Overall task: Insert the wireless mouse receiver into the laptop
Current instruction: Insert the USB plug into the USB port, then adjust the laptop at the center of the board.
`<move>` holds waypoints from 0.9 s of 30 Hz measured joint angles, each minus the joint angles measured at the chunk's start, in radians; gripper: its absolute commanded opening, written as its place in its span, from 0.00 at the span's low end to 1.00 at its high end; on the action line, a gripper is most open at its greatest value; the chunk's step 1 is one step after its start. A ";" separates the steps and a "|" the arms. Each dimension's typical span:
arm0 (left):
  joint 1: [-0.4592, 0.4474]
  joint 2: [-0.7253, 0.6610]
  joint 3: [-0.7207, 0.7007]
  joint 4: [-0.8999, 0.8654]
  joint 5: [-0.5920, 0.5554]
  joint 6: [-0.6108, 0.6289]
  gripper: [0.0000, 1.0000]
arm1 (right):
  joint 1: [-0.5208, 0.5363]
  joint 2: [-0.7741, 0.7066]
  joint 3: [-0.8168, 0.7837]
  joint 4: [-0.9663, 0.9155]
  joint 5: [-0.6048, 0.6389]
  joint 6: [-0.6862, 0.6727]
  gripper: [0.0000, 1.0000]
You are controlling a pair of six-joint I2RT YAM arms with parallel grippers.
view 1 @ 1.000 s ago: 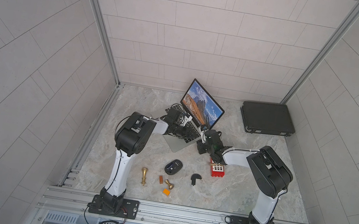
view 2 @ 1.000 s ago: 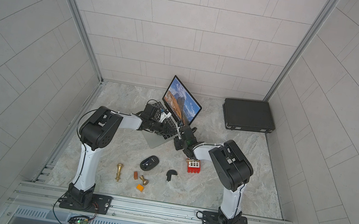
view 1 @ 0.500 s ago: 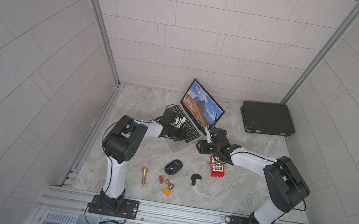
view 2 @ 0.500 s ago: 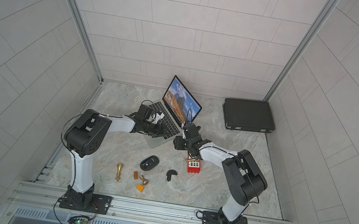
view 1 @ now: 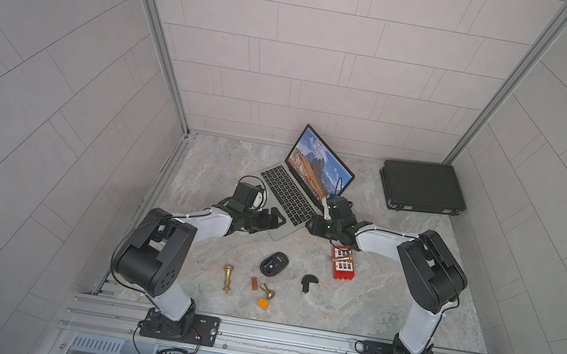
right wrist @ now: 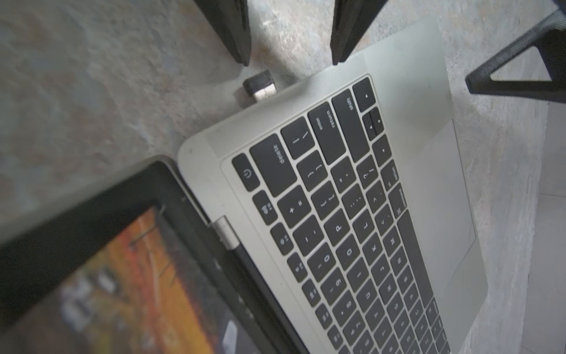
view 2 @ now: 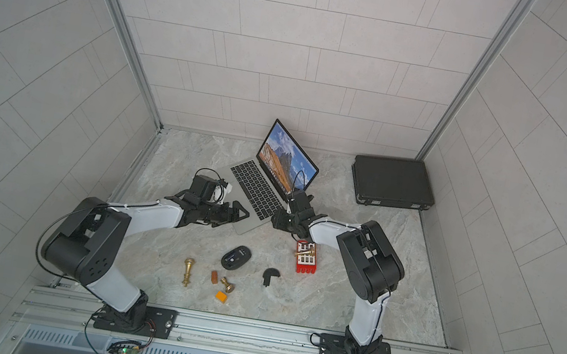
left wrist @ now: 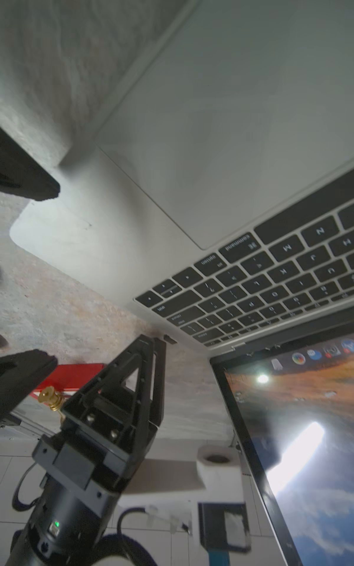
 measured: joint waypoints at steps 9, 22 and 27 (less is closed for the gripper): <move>0.000 0.000 -0.043 -0.031 -0.025 0.024 0.80 | -0.012 0.045 0.040 0.032 0.004 0.000 0.41; -0.121 0.253 0.179 0.081 0.075 0.023 0.77 | -0.108 -0.037 -0.041 0.027 0.030 -0.058 0.58; -0.180 0.391 0.340 0.118 0.085 0.022 0.76 | -0.139 -0.216 -0.109 -0.087 0.023 -0.138 0.62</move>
